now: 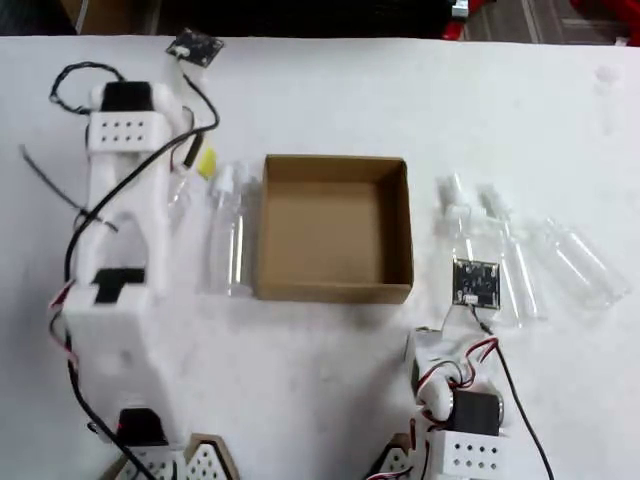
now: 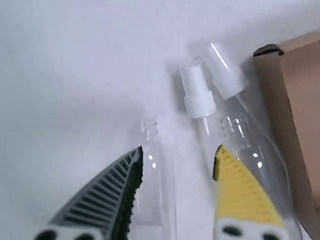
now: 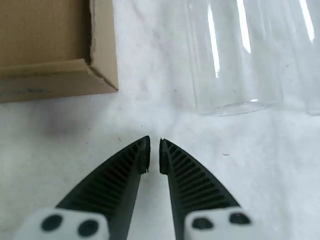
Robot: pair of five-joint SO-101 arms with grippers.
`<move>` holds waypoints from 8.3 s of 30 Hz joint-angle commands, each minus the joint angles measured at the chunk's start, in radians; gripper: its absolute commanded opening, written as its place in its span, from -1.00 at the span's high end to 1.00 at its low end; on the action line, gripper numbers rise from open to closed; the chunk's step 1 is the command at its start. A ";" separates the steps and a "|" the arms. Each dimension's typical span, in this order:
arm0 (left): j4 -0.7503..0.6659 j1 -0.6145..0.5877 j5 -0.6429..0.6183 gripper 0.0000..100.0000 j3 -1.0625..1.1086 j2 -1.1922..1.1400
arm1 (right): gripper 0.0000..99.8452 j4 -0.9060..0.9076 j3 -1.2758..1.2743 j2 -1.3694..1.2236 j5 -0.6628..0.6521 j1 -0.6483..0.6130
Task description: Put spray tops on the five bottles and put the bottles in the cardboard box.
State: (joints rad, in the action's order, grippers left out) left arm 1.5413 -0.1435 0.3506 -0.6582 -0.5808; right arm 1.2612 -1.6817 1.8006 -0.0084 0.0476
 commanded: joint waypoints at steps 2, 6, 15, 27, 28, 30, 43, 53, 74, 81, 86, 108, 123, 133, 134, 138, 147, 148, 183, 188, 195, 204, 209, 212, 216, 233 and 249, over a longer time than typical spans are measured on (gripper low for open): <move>0.071 -0.045 0.071 0.54 -0.361 -0.255 | 0.96 0.007 -0.008 0.002 -0.012 -0.005; 0.115 -0.058 0.149 0.54 -0.563 -0.424 | 0.96 0.007 -0.008 0.002 -0.012 -0.005; 0.239 -0.059 0.167 0.56 -0.908 -0.656 | 0.96 0.007 -0.008 0.002 -0.012 -0.005; 0.242 -0.094 0.201 0.56 -0.908 -0.694 | 0.96 0.007 -0.008 0.002 -0.012 -0.005; 0.242 -0.090 0.201 0.56 -0.908 -0.694 | 0.96 0.007 -0.008 0.002 -0.012 -0.005; 0.242 -0.084 0.199 0.61 -0.908 -0.694 | 0.96 0.007 -0.008 0.002 -0.012 -0.005; 0.244 -0.056 0.195 0.86 -0.821 -0.667 | 0.97 0.007 -0.008 0.002 -0.012 -0.004; 0.249 -0.013 -0.018 0.94 -0.810 -0.349 | 0.97 0.007 -0.008 0.002 -0.012 -0.001; 0.189 0.329 -0.405 0.96 -0.043 0.639 | 0.97 0.007 -0.008 0.002 -0.012 -0.002; -0.262 0.346 -0.506 0.96 0.491 0.923 | 0.97 0.007 -0.008 0.002 -0.012 -0.005; -0.740 0.346 -0.568 0.96 0.930 1.132 | 0.97 0.007 -0.008 0.002 -0.012 -0.005; -2.088 0.395 -0.384 0.95 1.519 0.762 | 0.97 0.007 -0.008 0.002 -0.012 -0.004; -2.624 0.392 -0.324 0.95 1.510 0.292 | 0.97 0.007 -0.008 0.002 -0.012 -0.001; -2.713 0.380 -0.276 0.95 1.516 0.220 | 0.97 0.007 -0.008 0.002 -0.012 -0.001; -2.714 0.377 -0.278 0.95 1.517 0.220 | 0.97 0.007 -0.008 0.002 -0.012 -0.001; -2.717 0.375 -0.279 0.95 1.517 0.220 | 0.97 0.007 -0.008 0.002 -0.012 -0.001; -2.714 0.375 -0.275 0.89 1.517 0.220 | 0.97 0.007 -0.008 0.002 -0.012 -0.001; -2.713 0.374 -0.278 0.85 1.519 0.220 | 0.97 0.007 -0.008 0.002 -0.012 -0.001; -2.295 0.340 -0.351 0.63 1.614 0.694 | 0.97 0.007 -0.008 0.002 -0.012 -0.005; -1.952 0.325 -0.413 0.63 1.640 0.969 | 0.97 0.007 -0.008 0.002 -0.012 -0.005; -0.967 0.182 -0.491 0.63 1.356 1.307 | 0.97 0.007 -0.008 0.002 -0.012 -0.005; -0.345 0.151 -0.377 0.63 1.013 1.078 | 0.97 0.007 -0.008 0.002 -0.012 -0.005; -0.166 0.142 -0.377 0.63 0.799 0.796 | 0.97 0.007 -0.008 0.002 -0.012 -0.005; -0.101 0.107 -0.377 0.63 0.663 0.641 | 0.97 0.007 -0.008 0.002 -0.012 -0.004; -0.055 0.059 -0.379 0.63 0.520 0.463 | 0.97 0.007 -0.008 0.002 -0.012 -0.005; -0.051 0.111 -0.563 0.62 0.074 -0.053 | 0.97 0.007 -0.008 0.002 -0.012 -0.001; 0.017 0.131 -0.562 0.62 -0.098 -0.251 | 0.97 0.007 -0.008 0.002 -0.012 -0.001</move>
State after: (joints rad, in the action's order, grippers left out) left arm 1.5551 -0.0238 -0.1987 -0.7119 -0.8309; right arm 1.2612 -1.6817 1.8006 -0.0084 0.0476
